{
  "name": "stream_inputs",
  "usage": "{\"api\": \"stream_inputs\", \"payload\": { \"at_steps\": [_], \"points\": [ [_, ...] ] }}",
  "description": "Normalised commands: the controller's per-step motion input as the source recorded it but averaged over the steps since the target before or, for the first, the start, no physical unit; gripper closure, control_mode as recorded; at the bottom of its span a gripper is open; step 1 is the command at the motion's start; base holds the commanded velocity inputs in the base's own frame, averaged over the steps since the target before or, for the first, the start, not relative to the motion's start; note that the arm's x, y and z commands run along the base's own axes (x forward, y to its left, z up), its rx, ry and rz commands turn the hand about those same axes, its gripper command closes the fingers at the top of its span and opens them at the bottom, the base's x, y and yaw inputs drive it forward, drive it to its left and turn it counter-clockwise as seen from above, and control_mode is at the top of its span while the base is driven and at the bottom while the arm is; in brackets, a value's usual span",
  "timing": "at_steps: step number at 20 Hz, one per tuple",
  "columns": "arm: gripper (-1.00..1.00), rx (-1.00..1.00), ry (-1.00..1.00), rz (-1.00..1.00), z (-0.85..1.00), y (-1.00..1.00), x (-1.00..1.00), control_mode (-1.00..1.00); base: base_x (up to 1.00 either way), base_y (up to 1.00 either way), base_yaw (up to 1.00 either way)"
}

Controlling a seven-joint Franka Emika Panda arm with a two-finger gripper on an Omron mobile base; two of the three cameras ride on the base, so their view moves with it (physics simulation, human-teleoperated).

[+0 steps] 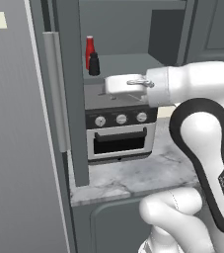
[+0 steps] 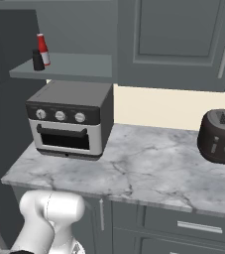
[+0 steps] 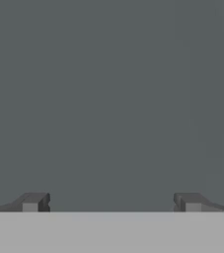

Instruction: Move the shaker and ketchup from the cabinet to the dining counter.

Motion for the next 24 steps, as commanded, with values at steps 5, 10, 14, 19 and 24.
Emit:
{"api": "stream_inputs", "payload": {
  "at_steps": [5,10,14,19,24],
  "points": [
    [-1.0,-0.21,0.0,-0.2,0.18,-0.49,0.06,-1.0,0.0,0.0,0.0],
    [-1.0,-0.22,-0.03,-0.19,0.12,-0.47,0.08,-1.0,0.0,0.0,0.0],
    [-1.0,-0.24,-0.06,-0.14,0.04,-0.46,0.25,-1.0,0.0,0.0,0.0],
    [-1.0,-0.15,-0.11,-0.05,0.04,-0.5,0.34,-1.0,0.0,0.0,0.0],
    [-1.0,-0.12,-0.08,-0.03,-0.03,-0.33,0.38,-1.0,0.0,0.0,0.0]
  ]
}}
